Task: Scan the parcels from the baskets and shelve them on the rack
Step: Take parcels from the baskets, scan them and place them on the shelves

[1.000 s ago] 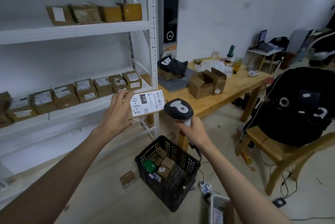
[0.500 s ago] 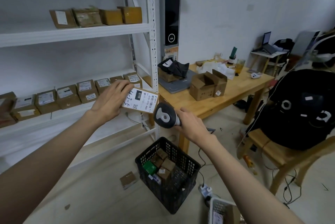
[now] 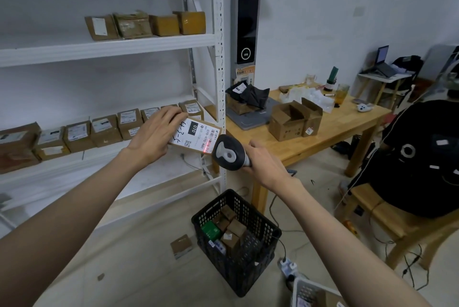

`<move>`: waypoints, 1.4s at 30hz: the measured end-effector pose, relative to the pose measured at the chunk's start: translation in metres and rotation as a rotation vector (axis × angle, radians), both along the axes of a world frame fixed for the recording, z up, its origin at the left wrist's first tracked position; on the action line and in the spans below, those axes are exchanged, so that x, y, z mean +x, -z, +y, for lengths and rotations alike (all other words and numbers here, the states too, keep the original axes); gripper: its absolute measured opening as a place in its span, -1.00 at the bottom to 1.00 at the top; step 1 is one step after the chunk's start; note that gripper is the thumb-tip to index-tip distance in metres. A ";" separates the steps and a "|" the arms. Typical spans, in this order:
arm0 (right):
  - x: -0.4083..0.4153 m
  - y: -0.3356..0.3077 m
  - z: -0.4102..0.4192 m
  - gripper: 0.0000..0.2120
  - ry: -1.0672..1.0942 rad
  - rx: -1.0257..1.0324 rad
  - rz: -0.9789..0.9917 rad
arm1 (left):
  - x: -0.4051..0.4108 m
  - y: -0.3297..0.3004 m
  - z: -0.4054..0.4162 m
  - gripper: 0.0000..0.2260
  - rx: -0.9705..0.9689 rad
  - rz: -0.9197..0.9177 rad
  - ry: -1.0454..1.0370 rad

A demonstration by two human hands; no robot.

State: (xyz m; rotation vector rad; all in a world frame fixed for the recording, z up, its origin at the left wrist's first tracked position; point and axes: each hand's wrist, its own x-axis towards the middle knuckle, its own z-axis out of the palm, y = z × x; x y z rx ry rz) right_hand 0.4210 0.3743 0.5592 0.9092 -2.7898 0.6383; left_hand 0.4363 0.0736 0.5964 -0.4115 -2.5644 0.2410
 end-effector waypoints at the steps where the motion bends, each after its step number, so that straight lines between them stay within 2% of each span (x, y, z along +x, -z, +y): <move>1: -0.002 -0.002 -0.002 -0.77 -0.011 0.001 0.012 | 0.000 0.000 -0.001 -0.23 0.008 0.002 -0.008; 8: -0.021 -0.022 -0.038 -0.75 -0.100 -0.115 0.011 | 0.016 0.004 -0.026 -0.16 0.124 0.002 -0.152; 12: -0.027 -0.045 -0.082 -0.79 -0.208 -0.354 -0.107 | 0.038 -0.002 -0.052 -0.10 0.306 0.024 -0.306; 17: -0.032 -0.087 -0.158 -0.86 -0.302 -0.631 -0.358 | 0.065 -0.019 -0.094 -0.10 0.550 0.143 -0.462; 21: -0.045 -0.110 -0.220 -0.95 -0.337 -0.740 -0.364 | 0.074 -0.031 -0.132 -0.05 0.737 0.262 -0.586; 24: -0.059 -0.123 -0.266 -0.82 -0.408 -0.786 -0.416 | 0.068 -0.039 -0.162 -0.05 0.824 0.336 -0.640; 29: -0.094 -0.141 -0.339 -0.75 -0.461 -0.783 -0.424 | 0.023 -0.067 -0.217 -0.14 0.850 0.406 -0.635; 33: -0.134 -0.161 -0.393 -0.85 -0.505 -0.824 -0.459 | -0.031 -0.097 -0.263 -0.18 0.907 0.463 -0.573; 36: -0.165 -0.180 -0.432 -0.78 -0.543 -0.839 -0.474 | -0.070 -0.126 -0.298 -0.20 0.930 0.488 -0.512; 42: -0.219 -0.215 -0.504 -0.75 -0.562 -0.961 -0.462 | -0.148 -0.176 -0.363 -0.21 0.874 0.509 -0.518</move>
